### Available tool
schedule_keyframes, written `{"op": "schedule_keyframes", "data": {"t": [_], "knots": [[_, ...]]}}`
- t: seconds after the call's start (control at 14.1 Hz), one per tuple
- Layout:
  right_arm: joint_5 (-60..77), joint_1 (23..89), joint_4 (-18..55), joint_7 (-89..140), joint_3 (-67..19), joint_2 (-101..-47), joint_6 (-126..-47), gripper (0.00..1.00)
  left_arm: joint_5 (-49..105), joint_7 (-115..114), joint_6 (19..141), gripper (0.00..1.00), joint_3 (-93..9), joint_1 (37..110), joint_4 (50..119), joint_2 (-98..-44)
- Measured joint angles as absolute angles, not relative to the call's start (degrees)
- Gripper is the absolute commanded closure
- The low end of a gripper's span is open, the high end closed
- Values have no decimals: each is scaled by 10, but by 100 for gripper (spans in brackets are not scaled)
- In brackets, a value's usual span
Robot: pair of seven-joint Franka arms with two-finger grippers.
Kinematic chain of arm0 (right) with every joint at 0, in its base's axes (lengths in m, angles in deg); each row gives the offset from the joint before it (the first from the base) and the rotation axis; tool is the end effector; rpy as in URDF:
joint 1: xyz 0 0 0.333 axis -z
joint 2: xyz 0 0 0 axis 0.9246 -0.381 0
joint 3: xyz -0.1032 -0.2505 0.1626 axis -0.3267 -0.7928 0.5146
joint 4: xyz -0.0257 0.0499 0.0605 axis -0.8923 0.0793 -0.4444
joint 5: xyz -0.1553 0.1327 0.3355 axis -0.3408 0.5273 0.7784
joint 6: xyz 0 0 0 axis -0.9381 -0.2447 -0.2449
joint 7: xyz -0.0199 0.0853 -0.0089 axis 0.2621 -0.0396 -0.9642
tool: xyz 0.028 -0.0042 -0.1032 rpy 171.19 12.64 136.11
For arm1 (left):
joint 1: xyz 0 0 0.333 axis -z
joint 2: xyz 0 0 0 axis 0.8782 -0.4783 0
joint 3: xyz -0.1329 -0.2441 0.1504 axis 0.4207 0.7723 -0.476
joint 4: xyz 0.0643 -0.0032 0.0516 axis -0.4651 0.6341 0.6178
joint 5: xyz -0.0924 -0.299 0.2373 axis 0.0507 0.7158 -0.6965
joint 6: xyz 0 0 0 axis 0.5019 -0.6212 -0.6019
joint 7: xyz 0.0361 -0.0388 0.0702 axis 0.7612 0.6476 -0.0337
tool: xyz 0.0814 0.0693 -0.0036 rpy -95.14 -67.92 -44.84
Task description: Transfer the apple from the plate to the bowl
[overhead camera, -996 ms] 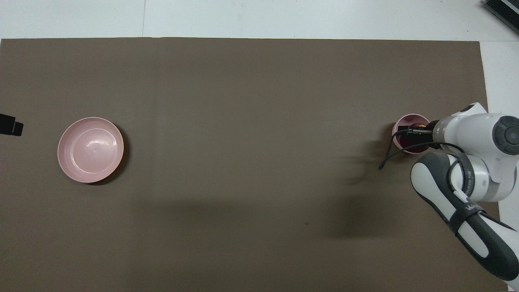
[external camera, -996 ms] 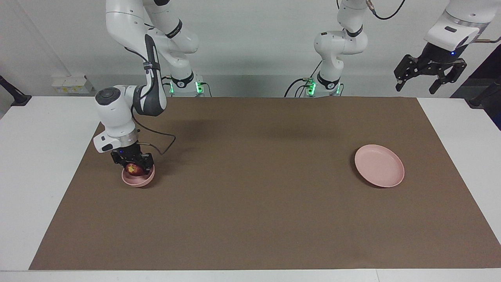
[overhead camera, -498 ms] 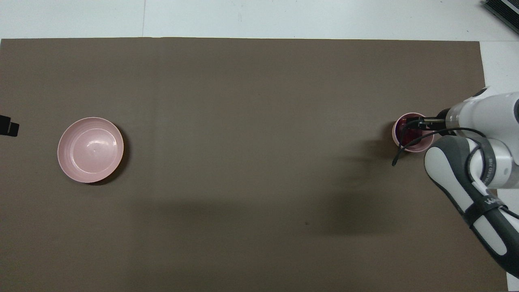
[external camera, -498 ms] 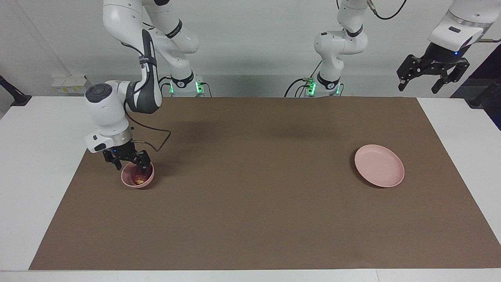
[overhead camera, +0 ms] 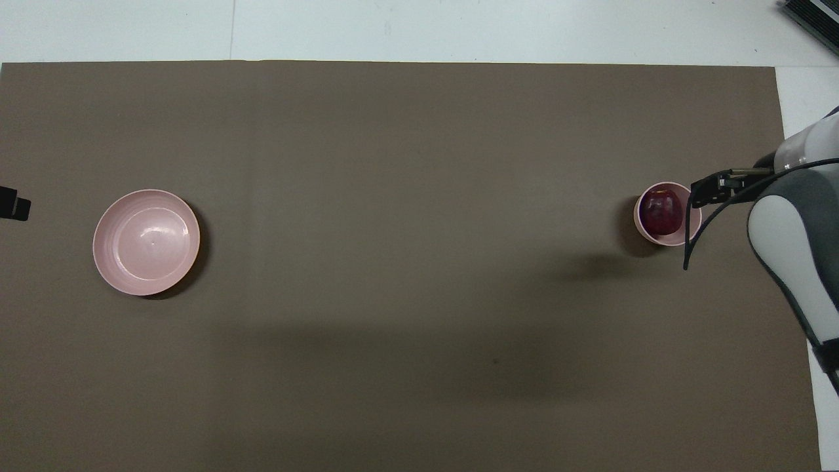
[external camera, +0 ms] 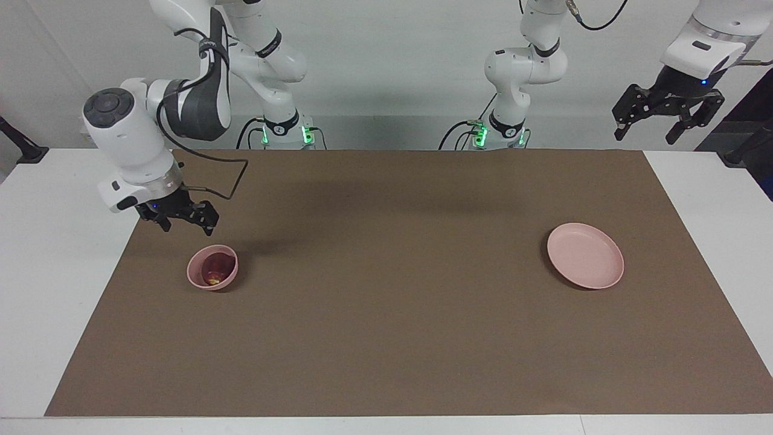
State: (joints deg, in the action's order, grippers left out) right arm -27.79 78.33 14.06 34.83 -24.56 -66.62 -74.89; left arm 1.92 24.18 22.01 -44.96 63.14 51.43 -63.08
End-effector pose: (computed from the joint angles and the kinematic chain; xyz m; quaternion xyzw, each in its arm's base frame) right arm 0.5996 -0.0538 0.4995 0.9985 -0.0365 -0.0070 0.0400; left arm 0.5412 -0.0121 0.7038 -0.9956 0.0910 -0.0195 0.0056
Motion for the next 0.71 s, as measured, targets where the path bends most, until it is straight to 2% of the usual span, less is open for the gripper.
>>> {"op": "schedule_keyframes", "data": {"t": [0.43, 0.71], "knots": [[-248, 772, 134, 348, -239, -556, -618, 0, 19, 242, 220, 0, -450, 631, 514, -631], [-226, 772, 107, 348, -239, -553, -560, 0, 19, 242, 220, 0, -450, 631, 514, -631]]}}
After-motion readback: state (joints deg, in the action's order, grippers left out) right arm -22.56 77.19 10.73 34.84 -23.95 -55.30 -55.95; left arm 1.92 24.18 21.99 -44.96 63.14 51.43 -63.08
